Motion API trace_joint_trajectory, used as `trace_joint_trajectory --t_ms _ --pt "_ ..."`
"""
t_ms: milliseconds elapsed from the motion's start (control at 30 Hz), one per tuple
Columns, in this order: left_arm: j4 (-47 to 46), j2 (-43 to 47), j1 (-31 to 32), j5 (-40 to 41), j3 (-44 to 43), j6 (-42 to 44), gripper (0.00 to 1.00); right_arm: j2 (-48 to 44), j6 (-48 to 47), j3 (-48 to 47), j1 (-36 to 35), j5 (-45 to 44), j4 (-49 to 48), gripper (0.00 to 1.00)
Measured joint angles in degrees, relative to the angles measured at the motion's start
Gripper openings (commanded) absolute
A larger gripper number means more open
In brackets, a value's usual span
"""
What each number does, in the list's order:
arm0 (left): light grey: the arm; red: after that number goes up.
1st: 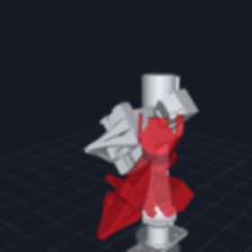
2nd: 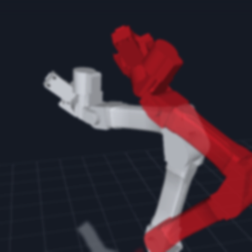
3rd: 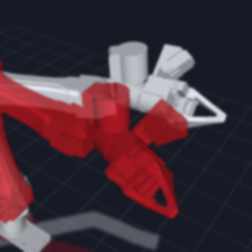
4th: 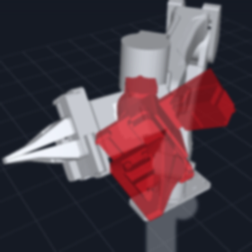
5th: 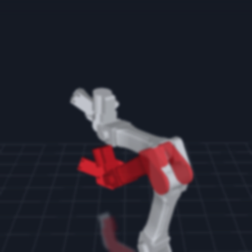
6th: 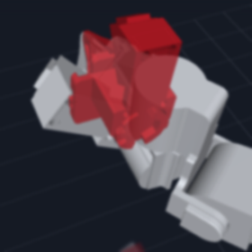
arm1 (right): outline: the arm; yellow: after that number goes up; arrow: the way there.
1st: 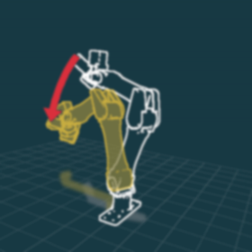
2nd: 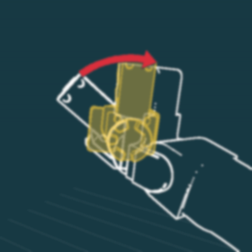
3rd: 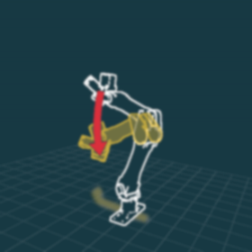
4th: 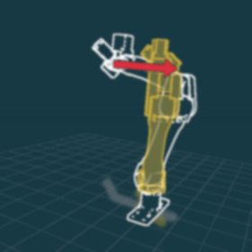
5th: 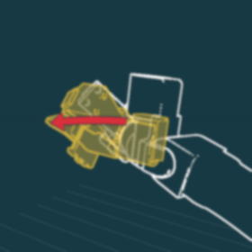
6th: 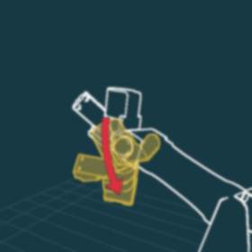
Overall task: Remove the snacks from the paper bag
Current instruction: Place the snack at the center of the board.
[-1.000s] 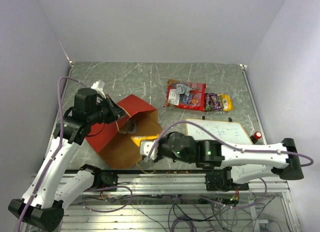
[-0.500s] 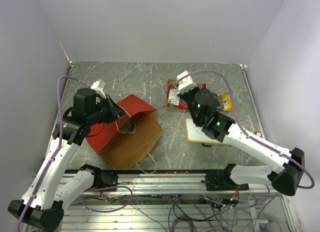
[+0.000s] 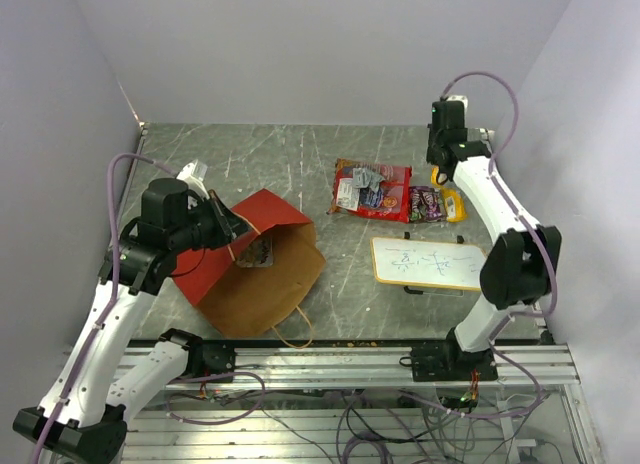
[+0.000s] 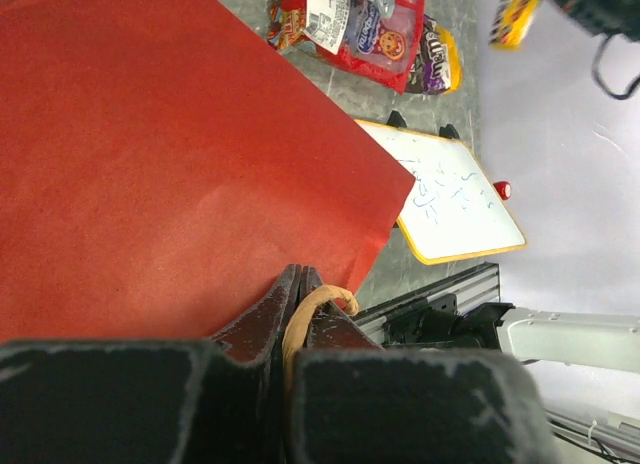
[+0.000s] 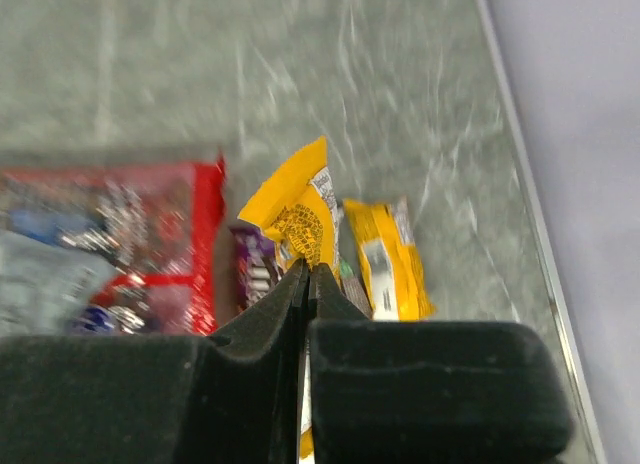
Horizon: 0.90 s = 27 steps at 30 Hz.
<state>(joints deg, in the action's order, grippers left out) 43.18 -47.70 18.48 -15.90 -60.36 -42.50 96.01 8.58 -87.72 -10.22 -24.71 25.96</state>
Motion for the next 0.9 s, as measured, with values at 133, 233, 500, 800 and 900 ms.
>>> trace_joint_trajectory --t_ms 133,233,500,800,900 --pt "0.35 -0.02 0.00 0.02 -0.94 0.33 0.07 4.96 -1.75 1.66 0.68 -0.11 3.93 0.00" --pt "0.42 0.02 0.00 0.00 -0.98 0.33 0.07 5.42 -4.20 4.87 1.53 -0.13 3.91 0.00" --pt "0.44 0.22 0.00 0.00 -0.98 0.33 0.07 6.43 -11.76 10.95 7.54 1.75 -3.04 0.00" --pt "0.44 -0.35 0.00 -0.02 -0.98 0.59 0.07 13.20 -14.88 10.12 8.98 7.04 -6.86 0.01" --pt "0.44 -0.46 0.00 -0.02 -0.98 0.68 0.07 14.64 -14.32 8.90 9.03 8.81 -6.12 0.15"
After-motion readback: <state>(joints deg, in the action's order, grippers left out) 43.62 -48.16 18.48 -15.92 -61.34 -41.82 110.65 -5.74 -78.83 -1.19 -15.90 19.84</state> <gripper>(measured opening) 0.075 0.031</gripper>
